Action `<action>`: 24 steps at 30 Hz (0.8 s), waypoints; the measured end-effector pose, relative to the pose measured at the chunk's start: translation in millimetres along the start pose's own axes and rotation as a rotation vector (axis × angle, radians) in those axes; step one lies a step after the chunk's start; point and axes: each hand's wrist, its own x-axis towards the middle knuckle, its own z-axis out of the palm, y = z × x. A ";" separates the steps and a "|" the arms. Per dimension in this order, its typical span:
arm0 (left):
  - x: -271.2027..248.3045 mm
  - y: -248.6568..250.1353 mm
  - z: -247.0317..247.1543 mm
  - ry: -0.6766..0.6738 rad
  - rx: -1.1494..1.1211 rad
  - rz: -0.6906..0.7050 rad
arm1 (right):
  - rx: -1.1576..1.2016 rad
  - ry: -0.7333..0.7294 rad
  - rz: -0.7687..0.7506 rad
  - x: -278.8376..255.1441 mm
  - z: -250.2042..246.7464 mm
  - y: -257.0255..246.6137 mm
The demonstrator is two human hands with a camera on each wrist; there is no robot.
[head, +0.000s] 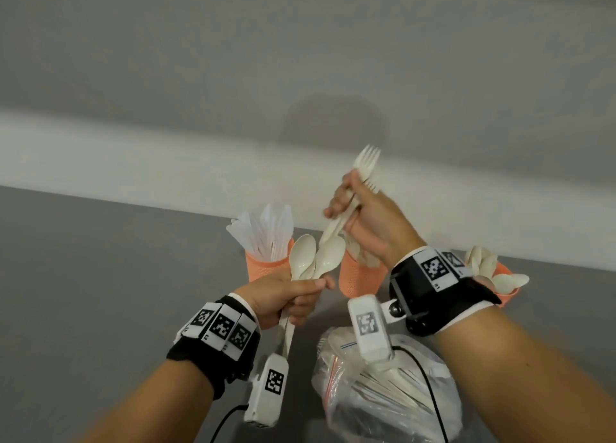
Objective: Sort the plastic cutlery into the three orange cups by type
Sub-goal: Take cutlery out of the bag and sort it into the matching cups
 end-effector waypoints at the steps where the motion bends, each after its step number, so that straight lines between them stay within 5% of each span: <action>1: 0.5 -0.6 -1.3 0.029 0.008 -0.010 | 0.011 0.077 -0.100 3.5 -2.9 -9.6; 6: 9.0 1.3 -0.8 0.195 0.016 0.033 | -0.541 0.301 -0.412 4.1 -39.1 -26.4; 9: 15.3 4.6 2.8 0.253 -0.054 0.082 | -0.788 0.387 -0.409 1.4 -63.5 -4.2; 17: 18.8 6.7 -1.6 0.244 -0.198 0.080 | -0.912 0.434 -0.267 9.9 -106.2 33.0; 24: 23.9 11.9 9.7 0.261 -0.138 0.111 | -1.265 0.403 -0.408 11.6 -96.4 24.1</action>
